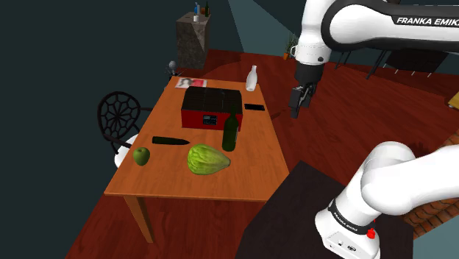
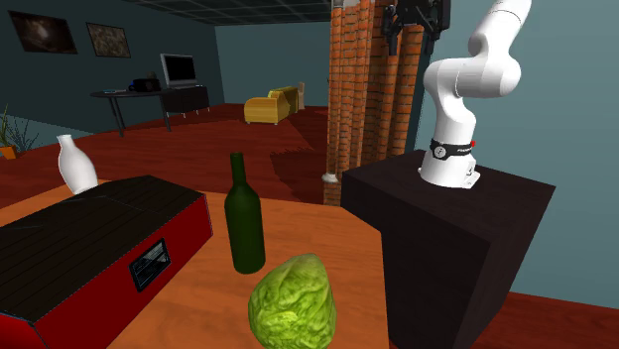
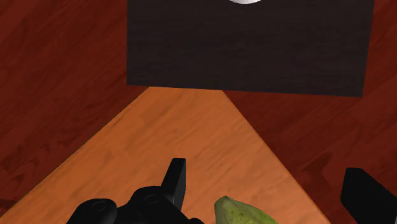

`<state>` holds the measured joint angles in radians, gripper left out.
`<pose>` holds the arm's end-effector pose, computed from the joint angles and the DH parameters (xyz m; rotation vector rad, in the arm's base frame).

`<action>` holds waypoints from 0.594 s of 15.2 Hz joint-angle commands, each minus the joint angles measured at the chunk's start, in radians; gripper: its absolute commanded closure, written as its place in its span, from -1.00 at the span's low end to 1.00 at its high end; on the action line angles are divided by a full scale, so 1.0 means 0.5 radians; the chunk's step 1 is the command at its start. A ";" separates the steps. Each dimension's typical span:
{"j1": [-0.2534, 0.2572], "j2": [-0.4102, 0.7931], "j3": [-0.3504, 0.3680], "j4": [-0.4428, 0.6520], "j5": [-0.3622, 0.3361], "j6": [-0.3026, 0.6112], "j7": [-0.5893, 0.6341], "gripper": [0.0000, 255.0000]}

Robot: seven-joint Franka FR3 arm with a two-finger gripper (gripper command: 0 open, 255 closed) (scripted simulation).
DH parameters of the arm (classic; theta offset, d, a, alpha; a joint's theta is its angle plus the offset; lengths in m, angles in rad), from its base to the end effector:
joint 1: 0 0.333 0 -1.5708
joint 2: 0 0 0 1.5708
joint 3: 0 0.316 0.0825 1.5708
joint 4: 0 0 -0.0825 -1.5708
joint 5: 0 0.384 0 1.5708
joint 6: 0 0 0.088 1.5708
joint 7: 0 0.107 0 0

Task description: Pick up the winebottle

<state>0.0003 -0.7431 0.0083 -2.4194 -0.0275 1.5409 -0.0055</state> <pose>0.3103 0.0002 0.5453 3.1013 0.0195 -0.2103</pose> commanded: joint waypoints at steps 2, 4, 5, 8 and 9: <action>-0.008 0.052 -0.017 -0.005 -0.008 0.071 -0.013 -1.00; -0.022 0.162 -0.050 -0.007 -0.023 0.210 -0.039 -1.00; -0.029 0.221 -0.067 -0.003 -0.028 0.279 -0.052 -1.00; -0.046 0.405 -0.116 0.024 -0.039 0.476 -0.092 -1.00; -0.051 0.470 -0.132 0.039 -0.040 0.539 -0.105 -1.00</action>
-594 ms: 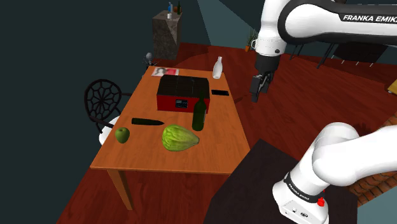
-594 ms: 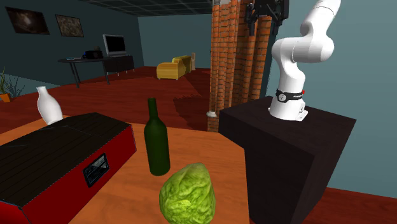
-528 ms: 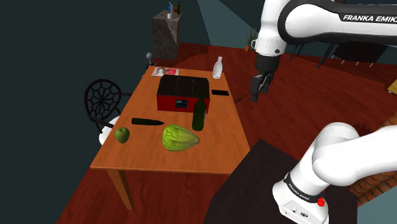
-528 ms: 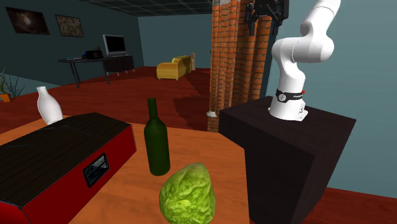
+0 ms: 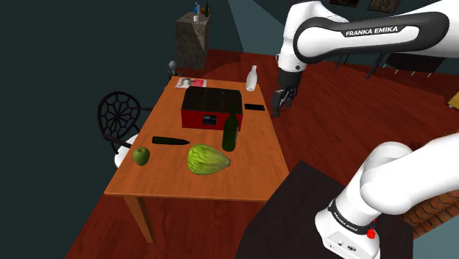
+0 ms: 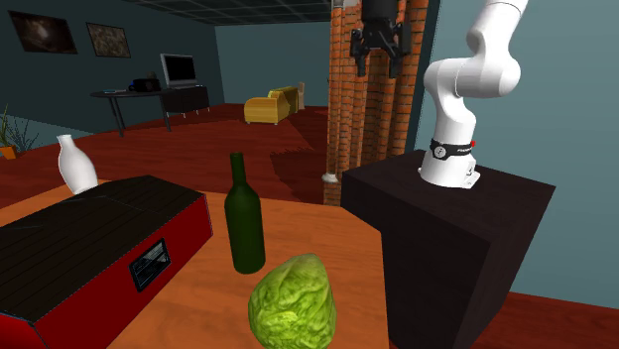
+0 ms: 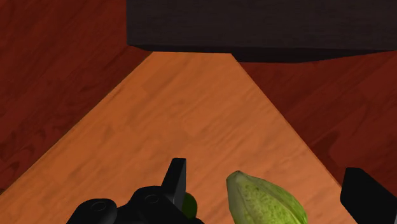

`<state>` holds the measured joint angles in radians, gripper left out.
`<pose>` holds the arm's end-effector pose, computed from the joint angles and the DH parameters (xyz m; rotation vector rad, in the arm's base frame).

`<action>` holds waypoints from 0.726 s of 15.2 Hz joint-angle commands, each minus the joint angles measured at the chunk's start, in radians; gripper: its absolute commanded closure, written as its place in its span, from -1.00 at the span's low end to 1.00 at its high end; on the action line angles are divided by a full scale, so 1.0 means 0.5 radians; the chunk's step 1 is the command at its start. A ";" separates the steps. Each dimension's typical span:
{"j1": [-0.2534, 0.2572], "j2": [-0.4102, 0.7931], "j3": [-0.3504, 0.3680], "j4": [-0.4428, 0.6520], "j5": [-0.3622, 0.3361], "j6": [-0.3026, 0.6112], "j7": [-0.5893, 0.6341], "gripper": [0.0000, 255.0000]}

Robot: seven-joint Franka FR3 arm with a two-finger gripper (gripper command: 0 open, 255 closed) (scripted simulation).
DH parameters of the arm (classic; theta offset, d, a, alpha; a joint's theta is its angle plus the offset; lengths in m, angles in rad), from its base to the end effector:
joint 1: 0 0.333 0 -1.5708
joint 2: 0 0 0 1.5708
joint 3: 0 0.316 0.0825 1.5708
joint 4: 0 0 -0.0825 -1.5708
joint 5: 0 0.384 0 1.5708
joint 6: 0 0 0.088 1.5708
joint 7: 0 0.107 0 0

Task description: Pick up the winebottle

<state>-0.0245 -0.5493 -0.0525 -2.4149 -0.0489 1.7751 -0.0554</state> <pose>0.3734 -0.0347 0.4981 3.1240 -0.0008 -0.1438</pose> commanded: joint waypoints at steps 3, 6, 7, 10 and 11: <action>-0.013 0.283 -0.057 0.092 0.008 0.249 -0.049 -1.00; -0.023 0.491 -0.101 0.179 0.027 0.410 -0.098 -1.00; -0.026 0.561 -0.115 0.213 0.037 0.459 -0.115 -1.00; -0.034 0.775 -0.153 0.331 0.077 0.592 -0.172 -1.00; -0.037 0.848 -0.164 0.375 0.094 0.631 -0.192 -1.00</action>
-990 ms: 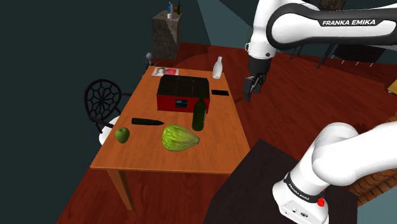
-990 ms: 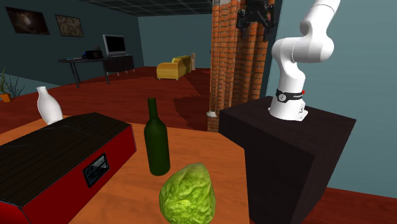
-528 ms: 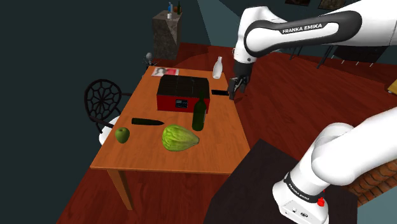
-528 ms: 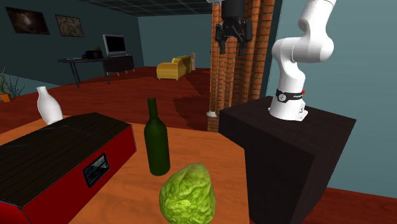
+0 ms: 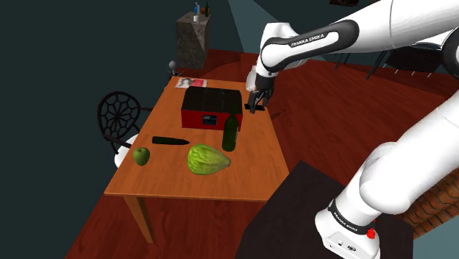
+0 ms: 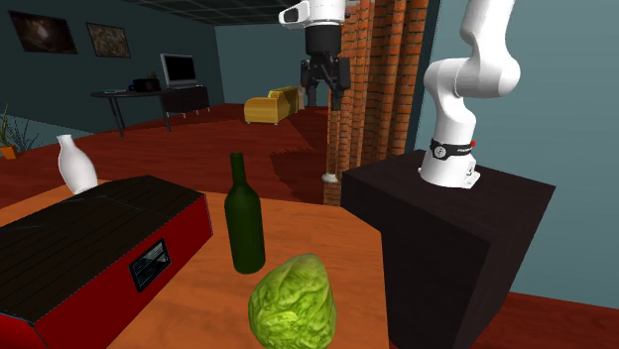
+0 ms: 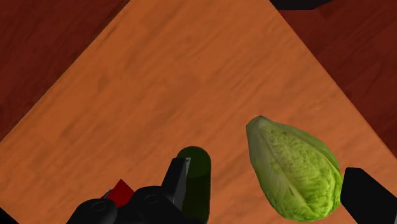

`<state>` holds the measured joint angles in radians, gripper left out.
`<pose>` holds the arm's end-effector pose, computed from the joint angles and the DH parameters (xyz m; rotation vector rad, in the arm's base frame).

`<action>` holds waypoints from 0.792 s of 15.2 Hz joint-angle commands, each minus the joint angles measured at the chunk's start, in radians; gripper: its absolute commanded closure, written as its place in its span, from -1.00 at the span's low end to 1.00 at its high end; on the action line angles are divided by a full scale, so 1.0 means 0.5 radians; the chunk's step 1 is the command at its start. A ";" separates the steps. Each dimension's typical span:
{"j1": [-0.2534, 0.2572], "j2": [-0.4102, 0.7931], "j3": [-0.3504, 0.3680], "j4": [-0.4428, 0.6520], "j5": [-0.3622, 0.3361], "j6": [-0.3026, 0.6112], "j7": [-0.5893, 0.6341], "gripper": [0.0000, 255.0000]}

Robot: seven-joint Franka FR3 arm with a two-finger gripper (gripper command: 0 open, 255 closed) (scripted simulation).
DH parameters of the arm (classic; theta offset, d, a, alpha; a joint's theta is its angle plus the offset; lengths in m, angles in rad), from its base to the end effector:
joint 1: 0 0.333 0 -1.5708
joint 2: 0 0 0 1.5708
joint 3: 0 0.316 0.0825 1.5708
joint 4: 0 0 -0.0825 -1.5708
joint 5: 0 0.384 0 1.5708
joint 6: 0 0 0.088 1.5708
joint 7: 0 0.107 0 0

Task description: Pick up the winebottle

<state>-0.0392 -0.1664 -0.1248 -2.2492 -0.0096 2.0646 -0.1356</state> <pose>0.4835 -0.0818 0.4329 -3.1263 0.0342 0.0272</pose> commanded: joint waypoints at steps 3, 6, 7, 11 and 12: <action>-0.021 0.299 -0.047 0.193 0.076 0.154 -0.096 -1.00; -0.041 0.518 -0.065 0.366 0.147 0.231 -0.162 -1.00; -0.050 0.592 -0.068 0.429 0.172 0.252 -0.184 -1.00; -0.097 0.887 -0.067 0.709 0.274 0.305 -0.265 -1.00; -0.111 0.962 -0.064 0.786 0.298 0.312 -0.283 -1.00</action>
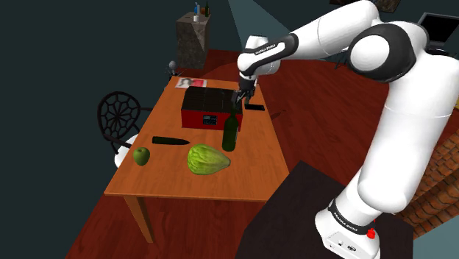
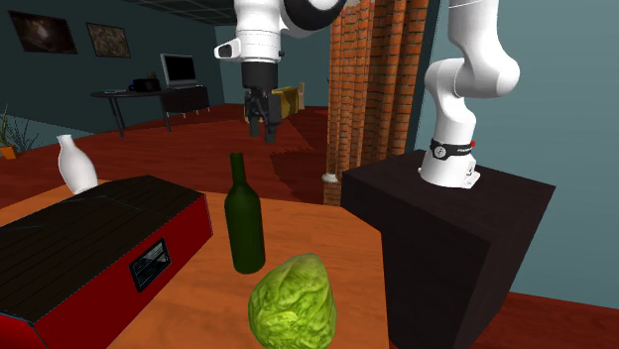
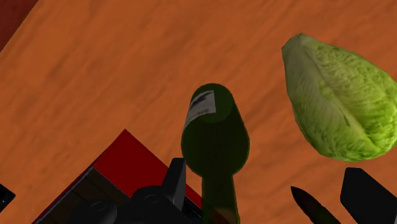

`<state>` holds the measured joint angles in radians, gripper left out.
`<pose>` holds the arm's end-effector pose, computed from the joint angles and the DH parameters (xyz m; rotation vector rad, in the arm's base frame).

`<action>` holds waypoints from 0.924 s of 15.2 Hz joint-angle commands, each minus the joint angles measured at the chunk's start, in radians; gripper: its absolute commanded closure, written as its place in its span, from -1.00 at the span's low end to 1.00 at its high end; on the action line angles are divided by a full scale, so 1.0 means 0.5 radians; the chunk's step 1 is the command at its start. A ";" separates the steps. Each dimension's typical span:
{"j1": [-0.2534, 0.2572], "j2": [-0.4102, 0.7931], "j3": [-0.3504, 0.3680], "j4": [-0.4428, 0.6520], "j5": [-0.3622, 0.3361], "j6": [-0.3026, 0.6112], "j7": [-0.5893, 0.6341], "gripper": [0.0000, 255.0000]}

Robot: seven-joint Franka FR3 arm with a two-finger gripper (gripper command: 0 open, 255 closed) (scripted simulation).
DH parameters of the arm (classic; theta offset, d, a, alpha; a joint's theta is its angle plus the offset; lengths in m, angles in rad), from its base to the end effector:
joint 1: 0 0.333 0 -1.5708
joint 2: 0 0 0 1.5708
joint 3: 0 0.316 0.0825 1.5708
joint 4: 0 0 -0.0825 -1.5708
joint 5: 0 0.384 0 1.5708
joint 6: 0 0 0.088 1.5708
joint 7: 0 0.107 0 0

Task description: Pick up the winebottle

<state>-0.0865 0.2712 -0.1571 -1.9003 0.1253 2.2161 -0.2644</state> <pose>0.6041 -0.1409 0.3654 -3.0934 0.0704 -0.0969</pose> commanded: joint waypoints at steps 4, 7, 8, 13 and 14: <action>-0.074 0.363 0.019 0.399 0.106 0.009 -0.078 -1.00; -0.078 0.401 0.025 0.373 0.118 0.072 -0.089 -1.00; -0.079 0.415 0.027 0.366 0.122 0.093 -0.093 -1.00; -0.083 0.465 0.035 0.342 0.137 0.166 -0.107 -1.00; -0.084 0.465 0.035 0.344 0.137 0.163 -0.107 1.00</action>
<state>-0.1283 0.5012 -0.1400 -1.7299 0.1932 2.2969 -0.3178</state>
